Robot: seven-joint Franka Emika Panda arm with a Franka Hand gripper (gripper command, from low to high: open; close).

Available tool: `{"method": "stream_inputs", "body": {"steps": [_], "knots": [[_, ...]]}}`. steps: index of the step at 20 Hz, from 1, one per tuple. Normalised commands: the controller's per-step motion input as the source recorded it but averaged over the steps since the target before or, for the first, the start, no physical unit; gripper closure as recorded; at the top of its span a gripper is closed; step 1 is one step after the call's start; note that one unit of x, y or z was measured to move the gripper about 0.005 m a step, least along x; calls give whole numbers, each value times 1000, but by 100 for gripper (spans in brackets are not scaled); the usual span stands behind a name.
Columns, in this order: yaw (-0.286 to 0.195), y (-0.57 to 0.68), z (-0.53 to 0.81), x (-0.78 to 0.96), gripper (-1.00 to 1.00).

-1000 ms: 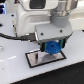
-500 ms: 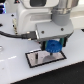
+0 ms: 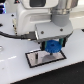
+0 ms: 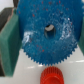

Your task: Insert the blue gear onto the right peg, followed by the red gear

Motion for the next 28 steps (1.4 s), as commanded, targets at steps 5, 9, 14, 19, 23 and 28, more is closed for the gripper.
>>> {"method": "stream_inputs", "body": {"steps": [5,9,14,19,23,28], "knots": [[0,-11,-150,202,100],[0,-23,-1,158,100],[0,-199,331,200,100],[0,3,-132,170,100],[0,32,-144,167,100],[0,35,-92,141,100]]}}
